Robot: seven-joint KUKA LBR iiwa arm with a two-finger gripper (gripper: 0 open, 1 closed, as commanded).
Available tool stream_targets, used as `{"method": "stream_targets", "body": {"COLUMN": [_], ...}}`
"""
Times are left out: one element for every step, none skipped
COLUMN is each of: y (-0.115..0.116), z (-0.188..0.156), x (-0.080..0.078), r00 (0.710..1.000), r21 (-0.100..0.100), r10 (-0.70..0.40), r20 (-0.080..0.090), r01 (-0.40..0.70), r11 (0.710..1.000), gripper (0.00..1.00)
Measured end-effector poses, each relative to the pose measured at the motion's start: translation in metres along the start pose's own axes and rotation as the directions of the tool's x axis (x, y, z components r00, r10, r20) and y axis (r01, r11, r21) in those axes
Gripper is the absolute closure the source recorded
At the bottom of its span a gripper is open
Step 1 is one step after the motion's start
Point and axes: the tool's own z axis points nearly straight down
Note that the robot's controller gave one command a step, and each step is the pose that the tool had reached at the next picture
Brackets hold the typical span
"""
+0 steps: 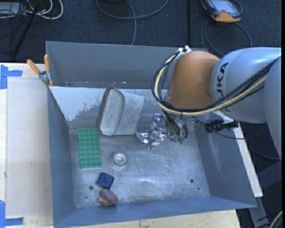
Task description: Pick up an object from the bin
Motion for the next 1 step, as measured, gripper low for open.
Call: {"method": "stream_targets", "body": {"y": [0.0], "z": [-0.0123], "x": [-0.0007], "r00": [1.0], "r21": [0.001], "r10": [-0.001], "r20": [-0.005], "r01": [0.001], "r11": [1.0], "gripper": [1.0]}}
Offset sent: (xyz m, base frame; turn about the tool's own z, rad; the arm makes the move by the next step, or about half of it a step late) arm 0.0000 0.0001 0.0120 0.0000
